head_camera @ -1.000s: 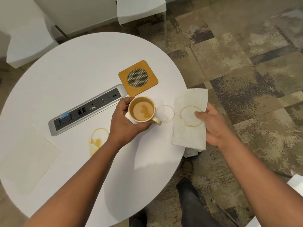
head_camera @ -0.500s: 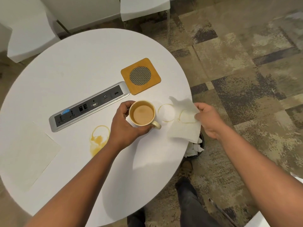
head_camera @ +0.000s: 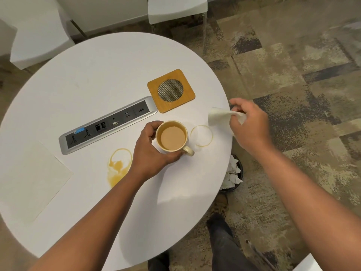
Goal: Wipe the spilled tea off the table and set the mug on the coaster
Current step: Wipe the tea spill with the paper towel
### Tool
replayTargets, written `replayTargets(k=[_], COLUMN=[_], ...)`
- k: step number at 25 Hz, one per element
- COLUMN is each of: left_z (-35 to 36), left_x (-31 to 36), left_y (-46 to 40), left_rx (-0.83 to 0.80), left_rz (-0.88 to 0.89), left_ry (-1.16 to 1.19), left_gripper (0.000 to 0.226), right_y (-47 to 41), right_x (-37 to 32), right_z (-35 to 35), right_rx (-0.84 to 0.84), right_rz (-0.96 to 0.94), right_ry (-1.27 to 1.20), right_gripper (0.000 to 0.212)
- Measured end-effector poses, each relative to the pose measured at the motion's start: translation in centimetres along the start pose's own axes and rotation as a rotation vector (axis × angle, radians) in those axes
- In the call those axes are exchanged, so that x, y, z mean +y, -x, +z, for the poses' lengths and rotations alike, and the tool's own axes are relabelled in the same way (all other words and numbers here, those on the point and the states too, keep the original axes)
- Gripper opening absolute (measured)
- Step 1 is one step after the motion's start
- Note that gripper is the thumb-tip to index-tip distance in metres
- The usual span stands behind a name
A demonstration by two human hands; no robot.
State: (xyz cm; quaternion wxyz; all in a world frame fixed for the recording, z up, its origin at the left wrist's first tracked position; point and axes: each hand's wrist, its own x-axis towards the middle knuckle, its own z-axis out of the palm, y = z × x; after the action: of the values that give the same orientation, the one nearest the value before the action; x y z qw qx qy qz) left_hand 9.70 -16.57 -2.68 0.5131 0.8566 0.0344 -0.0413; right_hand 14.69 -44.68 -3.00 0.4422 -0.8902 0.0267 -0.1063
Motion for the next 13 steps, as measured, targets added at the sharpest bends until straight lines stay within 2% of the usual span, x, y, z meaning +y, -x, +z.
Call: replayTargets(k=[2,4,6,8,10,13], left_z=[0.0,0.1,0.1,0.2,0.3,0.3], left_x=[-0.1,-0.3,-0.4,-0.6,-0.8,-1.1], left_y=[0.0,-0.1,-0.1,-0.1,-0.2,-0.2], left_rx=[0.011,0.01,0.009,0.007,-0.002,-0.006], left_rz=[0.008,0.008,0.003,0.001,0.004,-0.006], left_ry=[0.006,0.008,0.012,0.015,0.014,0.024], left_gripper=[0.084,0.083,0.084,0.084,0.083,0.084], right_y=[-0.4,-0.3,0.4,1.0,0.9,0.1], right_x=[-0.3,0.3,1.2,2.4,3.1,3.1], right_z=[1.1,2.4,3.9,5.5,6.5,7.6], right_rx=[0.113,0.098,-0.102,-0.273,-0.301,-0.308], right_rz=[-0.282,-0.387,-0.292,-0.106,0.01,0.028], right_ry=[0.273,0.452,0.536,0.495,0.369,0.151], right_gripper=[0.033,0.023,0.012,0.006,0.013,0.013])
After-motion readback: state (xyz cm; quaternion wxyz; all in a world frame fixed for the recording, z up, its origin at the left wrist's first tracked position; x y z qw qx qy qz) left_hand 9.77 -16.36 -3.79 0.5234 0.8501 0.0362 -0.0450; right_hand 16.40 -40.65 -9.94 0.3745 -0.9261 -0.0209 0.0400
